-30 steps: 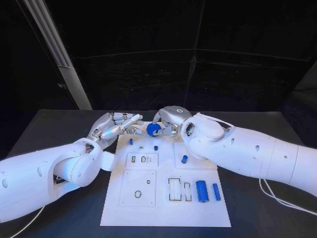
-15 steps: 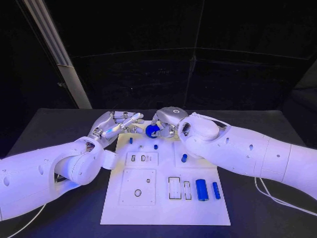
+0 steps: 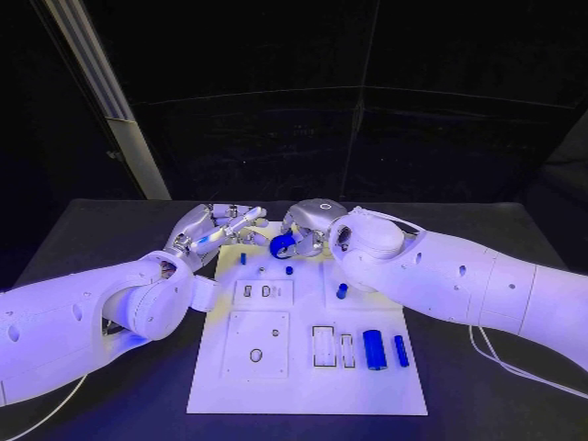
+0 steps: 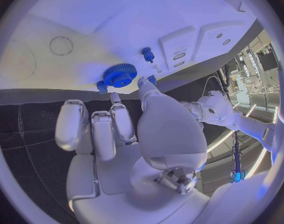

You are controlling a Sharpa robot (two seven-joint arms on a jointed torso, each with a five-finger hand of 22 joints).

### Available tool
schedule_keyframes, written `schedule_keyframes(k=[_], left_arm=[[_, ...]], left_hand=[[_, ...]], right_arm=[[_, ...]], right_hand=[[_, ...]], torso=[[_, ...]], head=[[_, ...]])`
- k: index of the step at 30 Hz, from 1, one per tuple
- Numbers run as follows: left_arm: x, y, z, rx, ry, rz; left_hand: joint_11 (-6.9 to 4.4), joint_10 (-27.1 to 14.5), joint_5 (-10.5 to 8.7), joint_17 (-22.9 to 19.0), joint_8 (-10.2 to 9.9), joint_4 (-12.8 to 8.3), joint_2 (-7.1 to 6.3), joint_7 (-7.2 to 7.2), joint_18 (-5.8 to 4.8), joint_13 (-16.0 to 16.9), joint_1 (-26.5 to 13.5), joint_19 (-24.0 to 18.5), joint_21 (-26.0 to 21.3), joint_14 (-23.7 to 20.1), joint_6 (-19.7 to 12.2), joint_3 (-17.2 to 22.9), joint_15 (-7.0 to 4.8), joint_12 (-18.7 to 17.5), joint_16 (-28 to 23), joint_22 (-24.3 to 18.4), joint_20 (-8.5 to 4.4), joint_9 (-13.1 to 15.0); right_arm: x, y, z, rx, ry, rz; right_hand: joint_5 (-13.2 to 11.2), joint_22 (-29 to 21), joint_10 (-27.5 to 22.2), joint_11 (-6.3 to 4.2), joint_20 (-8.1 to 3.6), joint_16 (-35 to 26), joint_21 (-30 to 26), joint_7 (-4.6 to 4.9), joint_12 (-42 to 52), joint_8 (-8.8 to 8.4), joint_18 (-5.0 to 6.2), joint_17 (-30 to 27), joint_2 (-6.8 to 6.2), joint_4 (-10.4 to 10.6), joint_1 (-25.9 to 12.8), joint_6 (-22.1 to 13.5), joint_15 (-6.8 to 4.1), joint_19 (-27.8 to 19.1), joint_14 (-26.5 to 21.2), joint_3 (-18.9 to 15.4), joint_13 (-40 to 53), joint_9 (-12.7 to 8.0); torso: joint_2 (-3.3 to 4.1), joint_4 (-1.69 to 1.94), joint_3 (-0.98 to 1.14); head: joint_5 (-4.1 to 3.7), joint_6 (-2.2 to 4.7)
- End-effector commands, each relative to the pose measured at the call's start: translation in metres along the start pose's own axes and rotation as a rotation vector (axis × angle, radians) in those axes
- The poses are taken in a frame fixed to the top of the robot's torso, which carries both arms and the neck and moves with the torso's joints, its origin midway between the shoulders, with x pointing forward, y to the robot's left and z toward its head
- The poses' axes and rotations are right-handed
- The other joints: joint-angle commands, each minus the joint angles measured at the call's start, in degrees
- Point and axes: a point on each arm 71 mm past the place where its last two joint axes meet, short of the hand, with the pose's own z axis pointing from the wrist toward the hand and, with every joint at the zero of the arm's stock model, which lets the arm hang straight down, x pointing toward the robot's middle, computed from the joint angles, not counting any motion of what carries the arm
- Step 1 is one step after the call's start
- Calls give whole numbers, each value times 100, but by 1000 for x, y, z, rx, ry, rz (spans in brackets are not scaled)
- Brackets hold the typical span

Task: Assemble the parts on the task board

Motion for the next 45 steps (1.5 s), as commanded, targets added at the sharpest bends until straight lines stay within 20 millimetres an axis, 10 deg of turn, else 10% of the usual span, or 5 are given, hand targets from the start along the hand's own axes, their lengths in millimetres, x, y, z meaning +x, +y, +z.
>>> schedule_keyframes(k=[1,19,35,45], left_arm=[[1,-2,1,14,14,-6],[-1,-2,0,13,8,-3],[-7,-2,-1,13,-2,2],[-6,0,1,11,-2,2]], left_hand=[[12,21,-25,5,-27,-32,54,31,38,-2,7,8,-19,-27,20,-2,21,-19,-8,-5,15,-6],[11,23,-25,11,-30,-36,57,30,38,-2,11,9,-21,-27,21,1,21,-23,-12,-7,15,-6],[9,29,-24,19,-33,-45,66,25,39,-1,21,11,-24,-26,26,9,20,-27,-18,-10,14,-5],[8,29,-23,20,-33,-46,66,25,39,-1,22,11,-24,-26,26,10,19,-27,-19,-10,14,-5]], right_arm=[[0,0,1,-1,19,-13],[-14,-26,-23,-8,-125,78],[-25,-133,-102,22,-65,412],[-21,-171,-117,74,-54,447]], right_hand=[[-11,-11,-3,36,49,-2,-33,-1,-16,-30,-77,759,25,46,-66,-42,47,1,433,-72,290,-5],[403,65,58,7,41,13,7,-35,89,17,-88,801,256,206,101,99,28,38,442,-238,380,28],[709,-32,-33,17,47,-26,-45,-14,-24,-11,-71,738,212,-255,798,-10,36,-32,424,-241,296,7],[697,-44,-62,17,46,-25,-53,-11,-61,-19,-69,745,181,-335,879,-32,35,-42,425,-269,266,3]], torso=[[0,2,0],[-15,-22,5],[-66,-156,50],[-48,-127,43]], head=[[0,-9],[13,5],[42,63],[-108,38]])
